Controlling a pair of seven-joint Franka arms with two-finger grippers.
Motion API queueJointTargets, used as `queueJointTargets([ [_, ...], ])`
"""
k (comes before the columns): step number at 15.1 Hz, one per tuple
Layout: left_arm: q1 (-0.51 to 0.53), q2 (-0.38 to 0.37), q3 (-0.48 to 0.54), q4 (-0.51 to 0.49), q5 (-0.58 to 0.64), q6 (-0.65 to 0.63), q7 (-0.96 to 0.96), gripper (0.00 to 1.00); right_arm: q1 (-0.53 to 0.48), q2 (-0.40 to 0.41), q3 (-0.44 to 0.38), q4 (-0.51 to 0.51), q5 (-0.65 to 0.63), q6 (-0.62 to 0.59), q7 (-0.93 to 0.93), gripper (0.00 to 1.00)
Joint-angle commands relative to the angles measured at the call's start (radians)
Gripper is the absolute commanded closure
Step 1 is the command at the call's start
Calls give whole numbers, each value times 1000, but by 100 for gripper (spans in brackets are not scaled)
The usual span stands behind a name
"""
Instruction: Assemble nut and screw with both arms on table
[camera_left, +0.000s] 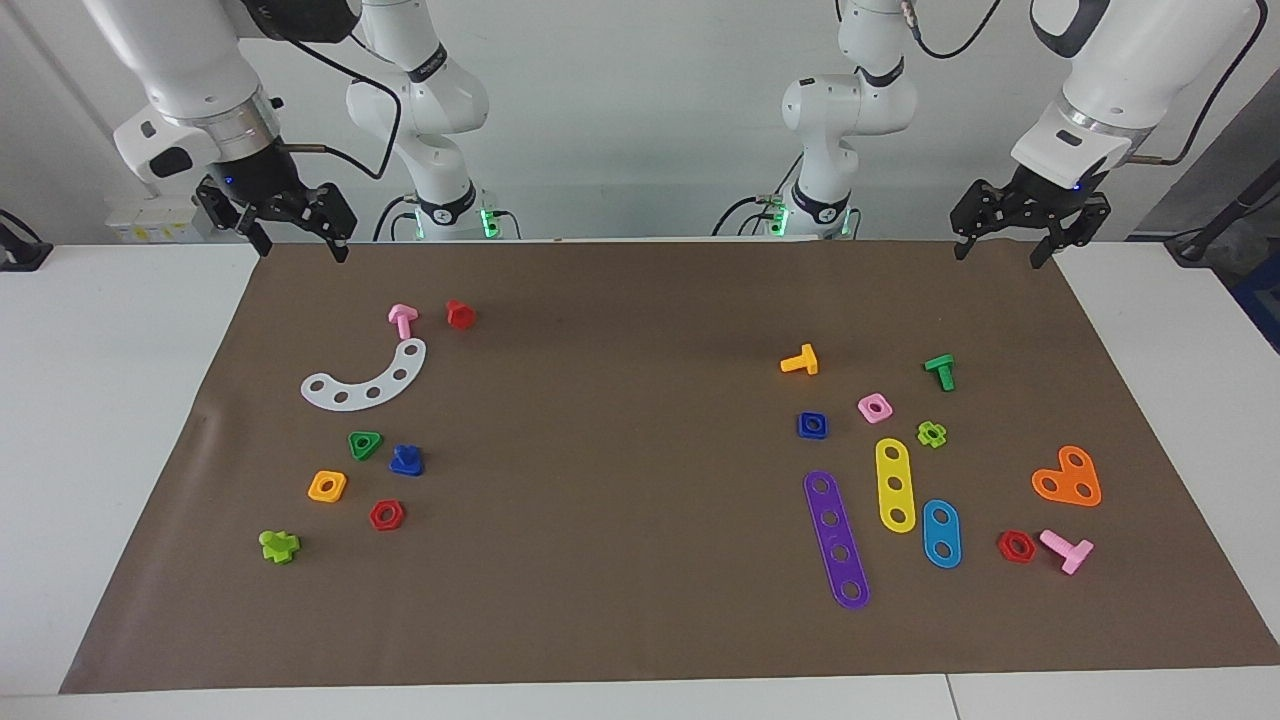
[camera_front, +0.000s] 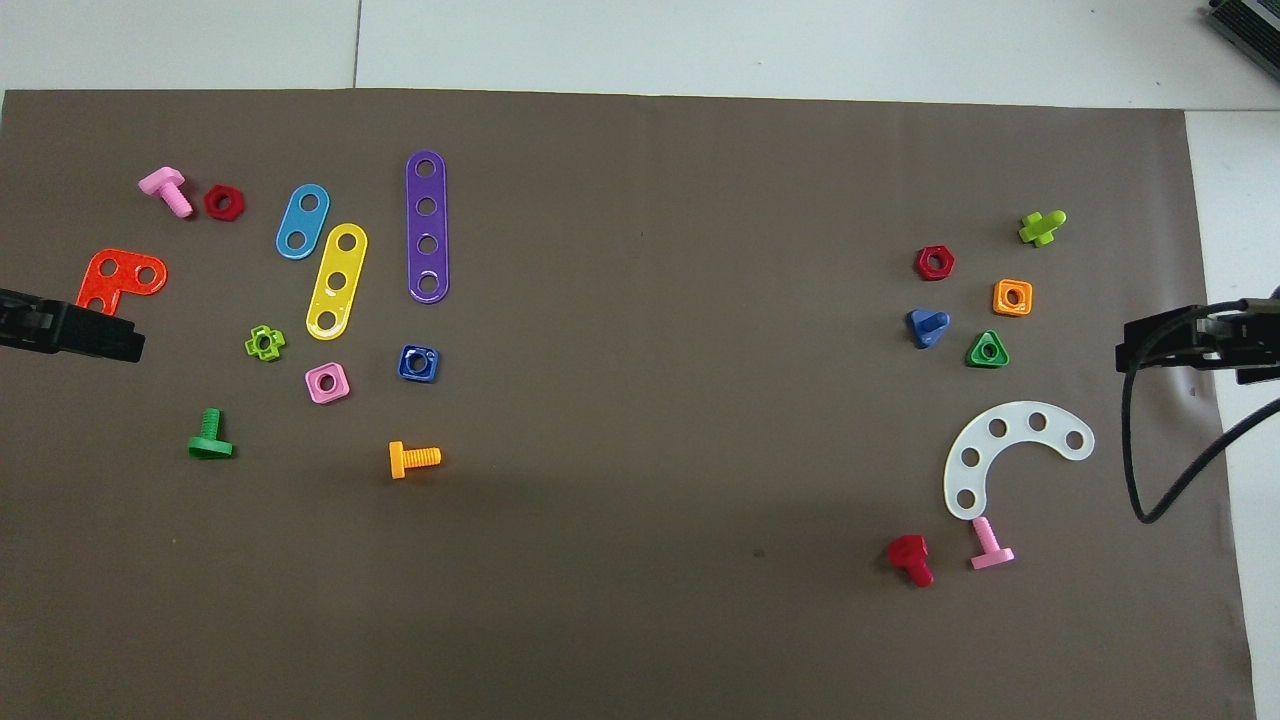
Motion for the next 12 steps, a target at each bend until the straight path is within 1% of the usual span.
queueJointTargets([
  [1, -4, -21, 3, -22, 18, -6, -3, 0, -1, -37, 5, -63, 6, 39, -44, 0],
  [4, -4, -21, 3, -22, 16, -6, -3, 0, 9, -22, 5, -126, 6, 148, -52, 0],
  [6, -4, -21, 3, -22, 18, -6, -3, 0, 22, -20, 5, -225, 6, 292, -102, 0],
  [7, -4, -21, 3, -22, 18, -6, -3, 0, 31, 2, 5, -256, 7, 349, -136, 0],
  [10, -4, -21, 3, -22, 18, -6, -3, 0, 32, 113, 5, -287, 13, 508, -219, 0],
  [12, -4, -21, 3, -22, 18, -6, -3, 0, 34, 215, 6, -287, 29, 638, -282, 0],
])
